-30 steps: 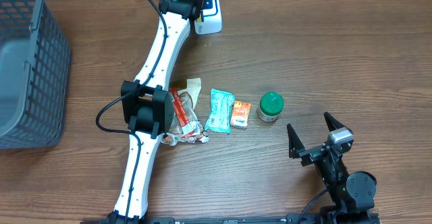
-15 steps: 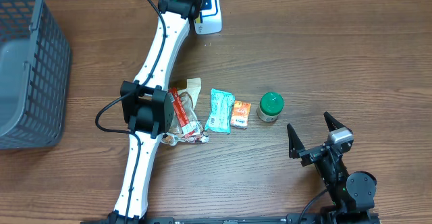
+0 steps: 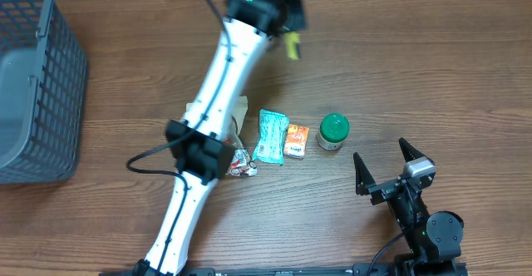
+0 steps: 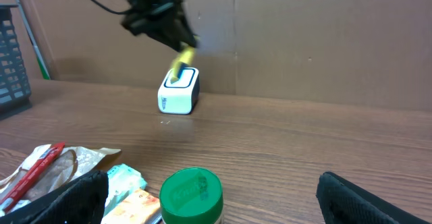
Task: Scan the item barcode
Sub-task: 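Hold the highlighter barcode in front of the white scanner, then carry the highlighter right and drop it on the table's right side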
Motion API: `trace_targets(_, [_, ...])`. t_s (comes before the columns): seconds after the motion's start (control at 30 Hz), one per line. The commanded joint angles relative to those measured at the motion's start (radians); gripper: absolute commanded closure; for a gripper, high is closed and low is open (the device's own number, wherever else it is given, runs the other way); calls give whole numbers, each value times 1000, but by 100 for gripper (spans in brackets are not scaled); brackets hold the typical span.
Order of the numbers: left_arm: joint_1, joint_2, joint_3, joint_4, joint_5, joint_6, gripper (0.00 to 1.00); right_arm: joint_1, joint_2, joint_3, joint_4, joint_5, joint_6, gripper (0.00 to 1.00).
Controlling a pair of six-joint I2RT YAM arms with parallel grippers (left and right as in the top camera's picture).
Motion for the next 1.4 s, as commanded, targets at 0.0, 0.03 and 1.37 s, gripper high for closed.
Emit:
trace_targets(0.0, [-93, -25, 15, 4, 54, -119, 96, -6, -7, -11, 5, 10, 7, 0])
trace_targets(0.03, [-127, -25, 15, 4, 46, -119, 96, -6, -7, -11, 5, 10, 7, 0])
trace_targets(1.37, [-486, 5, -345, 328, -45, -220, 83, -6, -7, -11, 5, 10, 7, 0])
